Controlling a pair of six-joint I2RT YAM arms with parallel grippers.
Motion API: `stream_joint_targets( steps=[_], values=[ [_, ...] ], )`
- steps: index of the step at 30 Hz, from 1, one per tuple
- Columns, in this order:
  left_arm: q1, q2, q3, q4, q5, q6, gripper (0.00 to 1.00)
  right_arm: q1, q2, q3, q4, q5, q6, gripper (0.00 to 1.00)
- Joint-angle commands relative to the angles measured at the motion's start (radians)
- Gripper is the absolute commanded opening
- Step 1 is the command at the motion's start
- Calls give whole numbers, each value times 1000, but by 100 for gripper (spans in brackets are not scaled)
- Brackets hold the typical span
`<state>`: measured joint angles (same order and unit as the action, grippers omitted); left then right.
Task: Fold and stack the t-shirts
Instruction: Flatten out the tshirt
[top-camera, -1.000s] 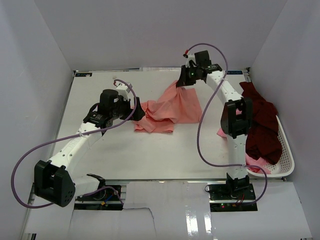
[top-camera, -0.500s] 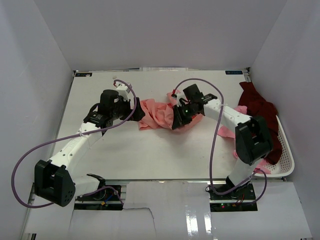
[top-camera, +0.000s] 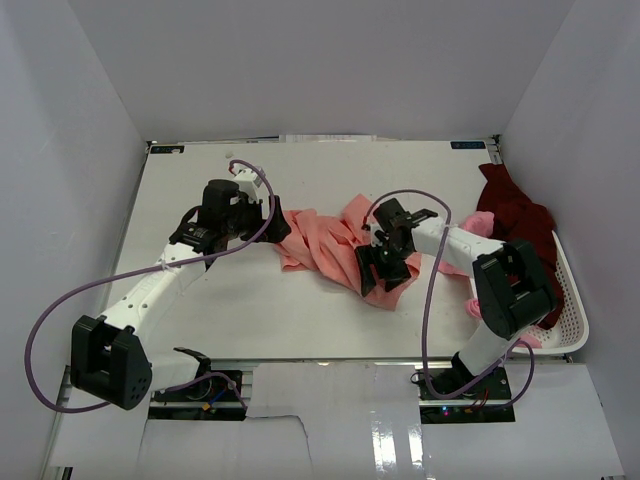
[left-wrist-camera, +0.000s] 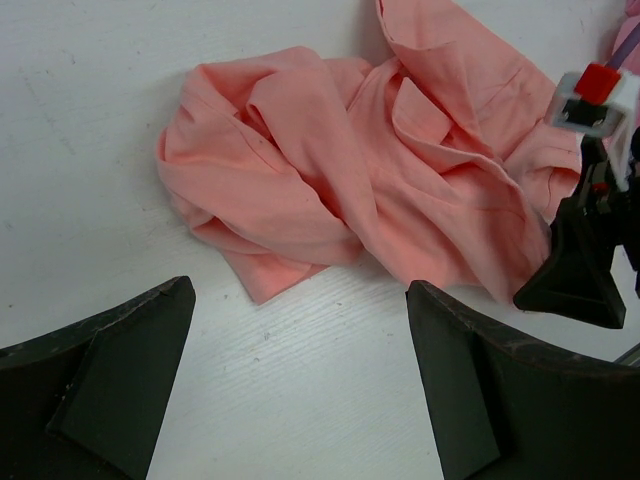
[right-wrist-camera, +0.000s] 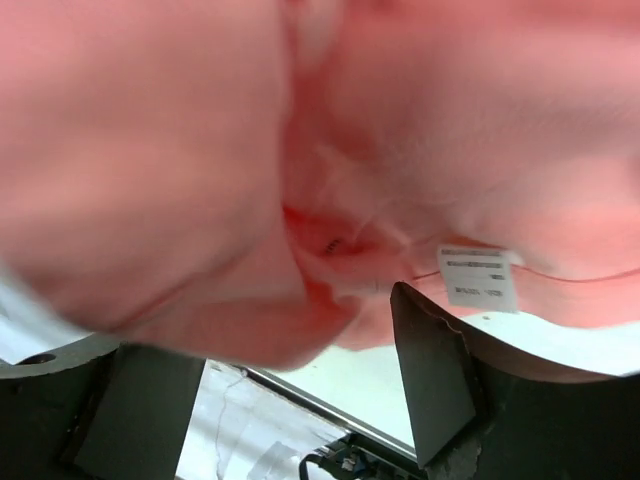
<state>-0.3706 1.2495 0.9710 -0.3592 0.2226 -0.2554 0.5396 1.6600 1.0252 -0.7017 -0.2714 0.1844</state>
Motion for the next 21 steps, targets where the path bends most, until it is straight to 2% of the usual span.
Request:
stream_joint_targets(
  steps=[1,2,5,9,13,21],
  values=[
    [-4,-16,-5,3,8,2,98,0,-22,165,14,32,21,76],
    [-4,-19,-3,0,3,7,98,0,-23,196,16,31,23,83],
    [-2,-22,1,-9,-3,8,98,2,-23,295,33,6,15,84],
    [-4,-25,9,-17,-6,11,98,5,-26,334,74,4,-23,82],
    [-4,-30,12,-20,-8,12,98,22,-20,296,80,46,-74,81],
    [-2,-19,11,-18,-2,13,98,31,-9,204,211,-25,-102,81]
  ],
)
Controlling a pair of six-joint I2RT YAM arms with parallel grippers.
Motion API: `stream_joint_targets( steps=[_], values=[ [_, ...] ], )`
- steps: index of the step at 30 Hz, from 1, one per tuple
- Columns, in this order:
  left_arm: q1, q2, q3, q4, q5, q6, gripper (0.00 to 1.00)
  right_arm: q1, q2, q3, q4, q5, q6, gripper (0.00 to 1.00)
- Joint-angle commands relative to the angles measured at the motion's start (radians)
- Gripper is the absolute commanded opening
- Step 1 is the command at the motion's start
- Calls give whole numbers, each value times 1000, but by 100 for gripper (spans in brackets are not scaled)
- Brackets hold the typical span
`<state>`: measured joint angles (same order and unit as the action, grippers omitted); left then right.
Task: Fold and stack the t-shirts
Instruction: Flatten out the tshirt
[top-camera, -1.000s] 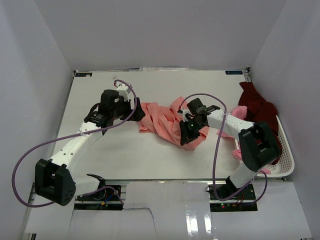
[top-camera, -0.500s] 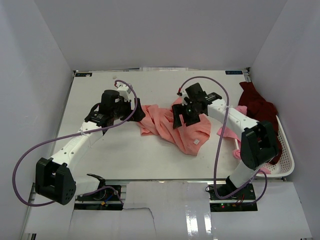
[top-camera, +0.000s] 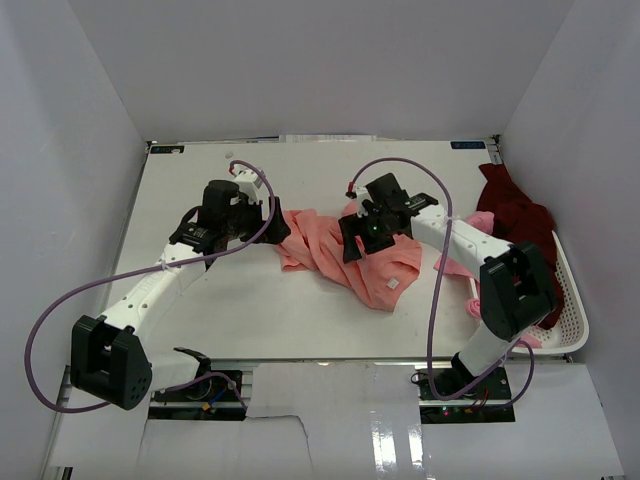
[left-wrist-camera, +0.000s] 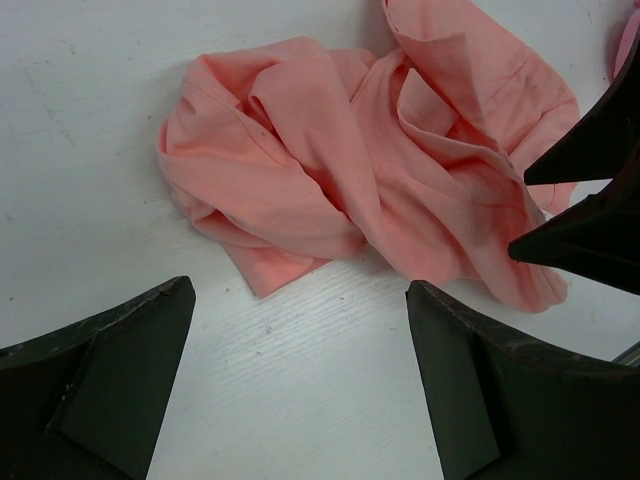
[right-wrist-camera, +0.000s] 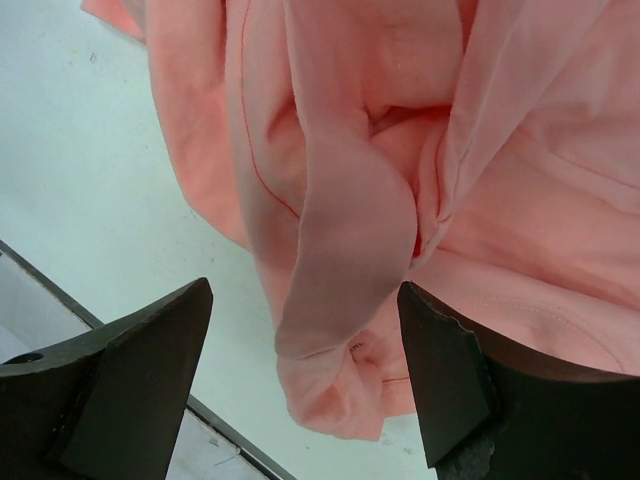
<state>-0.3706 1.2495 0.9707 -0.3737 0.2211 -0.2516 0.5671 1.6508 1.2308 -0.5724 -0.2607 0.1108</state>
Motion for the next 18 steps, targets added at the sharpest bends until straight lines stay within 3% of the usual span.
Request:
stream_joint_targets(
  steps=[1,9,14,18],
  values=[
    [-4,-19,11,-5,0,8,98,8,4,1,91,-40,-28,81],
    [-4,-28,-1,-5,-12,8,98,46,66,122,95,-18,-89,80],
    [-1,-21,-20,4,-51,-37,98,91,121,303,34,58,-183,82],
    [47,-13,-39,21,-31,-106,98,143,262,510,-87,127,-224,82]
  ],
)
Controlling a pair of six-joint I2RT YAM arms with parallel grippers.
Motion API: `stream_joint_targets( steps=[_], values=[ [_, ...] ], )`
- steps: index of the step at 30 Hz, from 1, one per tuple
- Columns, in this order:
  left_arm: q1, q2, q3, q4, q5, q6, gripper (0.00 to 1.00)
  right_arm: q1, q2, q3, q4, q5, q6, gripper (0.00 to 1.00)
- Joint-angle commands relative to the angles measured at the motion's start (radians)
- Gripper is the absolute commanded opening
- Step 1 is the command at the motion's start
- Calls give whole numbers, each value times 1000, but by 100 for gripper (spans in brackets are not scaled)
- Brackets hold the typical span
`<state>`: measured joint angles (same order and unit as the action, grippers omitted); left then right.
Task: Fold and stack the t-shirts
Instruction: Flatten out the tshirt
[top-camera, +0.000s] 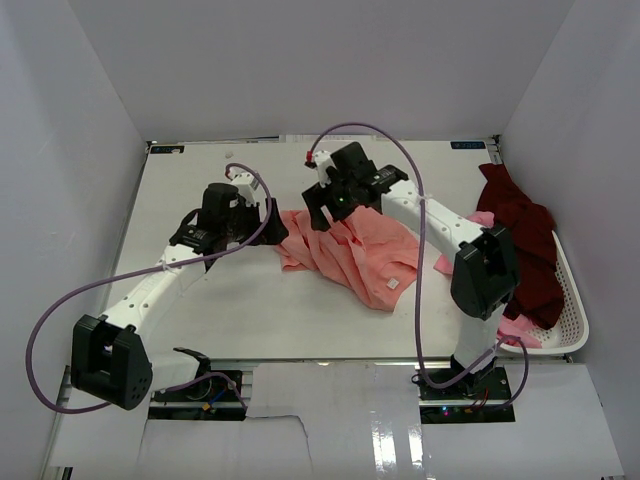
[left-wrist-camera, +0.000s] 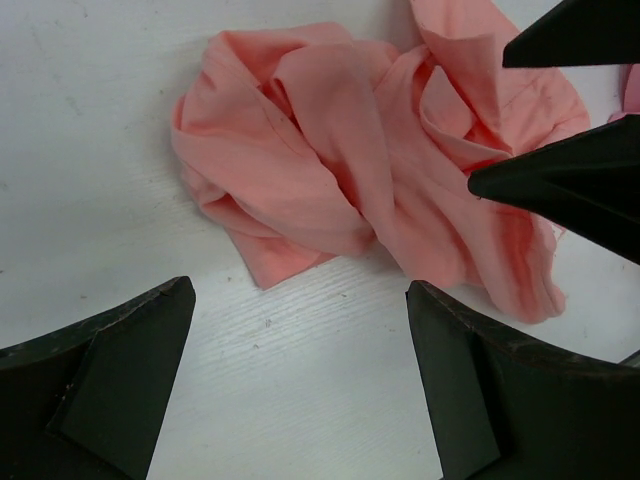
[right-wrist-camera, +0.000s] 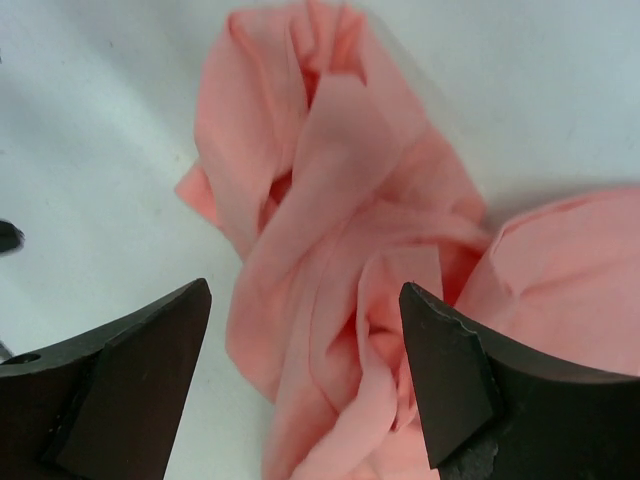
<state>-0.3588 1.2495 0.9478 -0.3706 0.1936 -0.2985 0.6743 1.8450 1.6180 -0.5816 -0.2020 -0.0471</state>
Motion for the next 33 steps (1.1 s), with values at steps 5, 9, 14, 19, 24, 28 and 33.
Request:
stream_joint_targets(
  steps=[5,9,14,19,24,28,33],
  values=[
    [103,-22,-40,22,20,-71,98,67,196,266,-141,122,-96,82],
    [135,-36,-50,13,1,-80,98,67,270,359,-190,180,-73,79],
    [147,-42,-58,24,4,-87,98,67,367,497,-306,288,12,72],
    [149,-42,-73,36,9,-94,98,67,350,490,-325,325,101,68],
    [149,-45,-80,45,17,-93,98,70,326,454,-323,366,128,67],
    [149,-44,-80,47,17,-90,98,76,309,450,-345,432,151,66],
    [149,-47,-83,47,21,-90,98,88,293,436,-351,469,156,66]
  ],
)
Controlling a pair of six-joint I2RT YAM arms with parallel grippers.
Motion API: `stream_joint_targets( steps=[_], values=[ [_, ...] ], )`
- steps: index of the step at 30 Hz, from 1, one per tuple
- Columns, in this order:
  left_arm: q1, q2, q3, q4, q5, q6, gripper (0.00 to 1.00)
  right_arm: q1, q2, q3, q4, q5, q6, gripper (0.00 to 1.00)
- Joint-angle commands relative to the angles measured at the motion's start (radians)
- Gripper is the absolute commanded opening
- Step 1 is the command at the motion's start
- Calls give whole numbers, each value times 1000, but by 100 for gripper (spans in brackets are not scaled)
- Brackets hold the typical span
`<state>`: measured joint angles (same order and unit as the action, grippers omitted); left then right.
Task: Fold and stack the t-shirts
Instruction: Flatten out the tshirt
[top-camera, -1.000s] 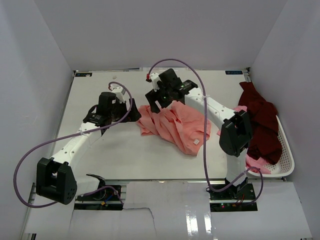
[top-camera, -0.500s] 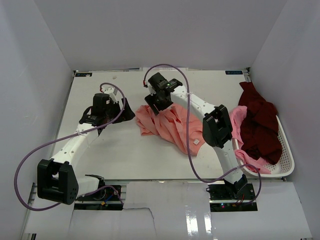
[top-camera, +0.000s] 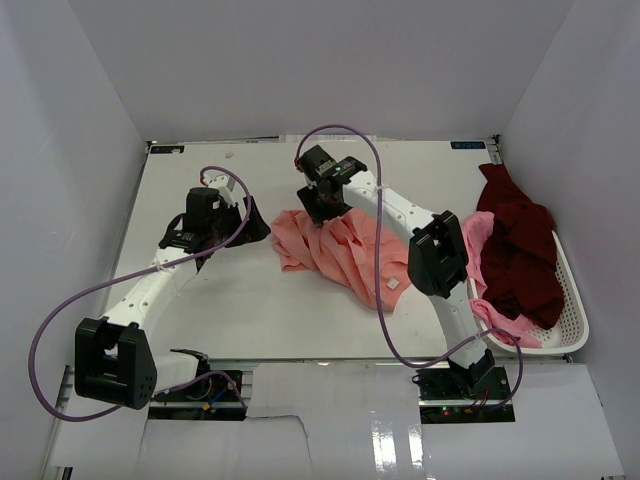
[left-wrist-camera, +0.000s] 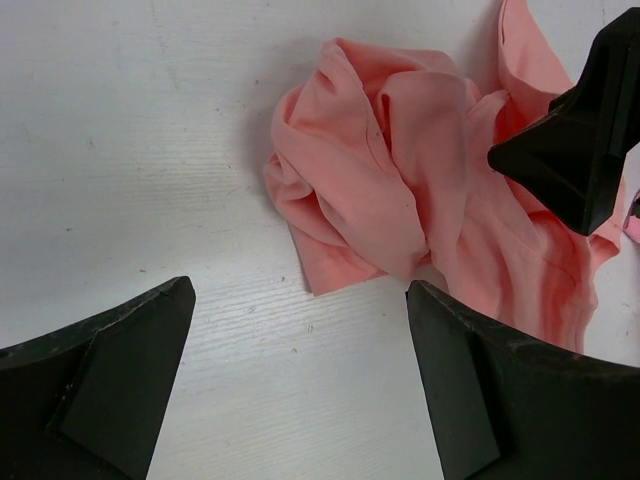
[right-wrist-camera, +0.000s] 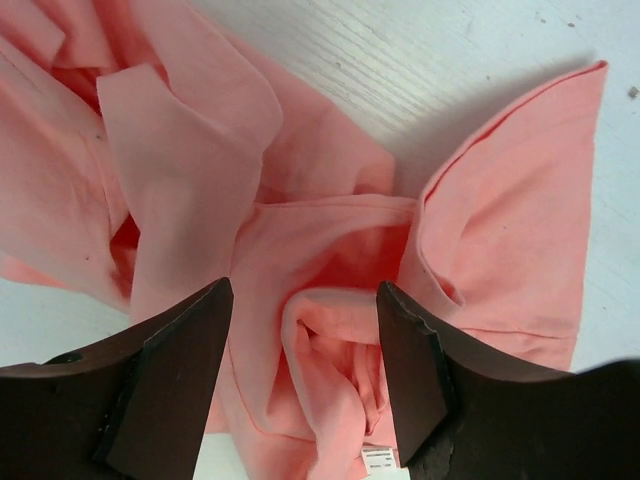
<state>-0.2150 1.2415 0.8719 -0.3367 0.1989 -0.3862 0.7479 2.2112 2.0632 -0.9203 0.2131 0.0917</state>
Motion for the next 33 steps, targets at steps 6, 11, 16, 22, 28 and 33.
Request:
stream_joint_targets(
  steps=[6,11,16,22,28,33],
  values=[
    [6,-37,-5,16,22,0,98,19,-82,-11,-22,81,23,66],
    [5,-36,-5,16,23,1,98,19,-67,-3,-35,66,42,64],
    [5,-42,-5,16,23,3,98,19,-39,-3,-38,66,54,63],
    [5,-42,-5,13,22,6,98,19,-21,-2,-38,52,60,63],
    [5,-47,-7,13,20,7,98,19,-16,-18,-37,37,60,60],
    [5,-48,-10,13,23,6,98,19,-13,-32,-35,29,65,59]
  ],
)
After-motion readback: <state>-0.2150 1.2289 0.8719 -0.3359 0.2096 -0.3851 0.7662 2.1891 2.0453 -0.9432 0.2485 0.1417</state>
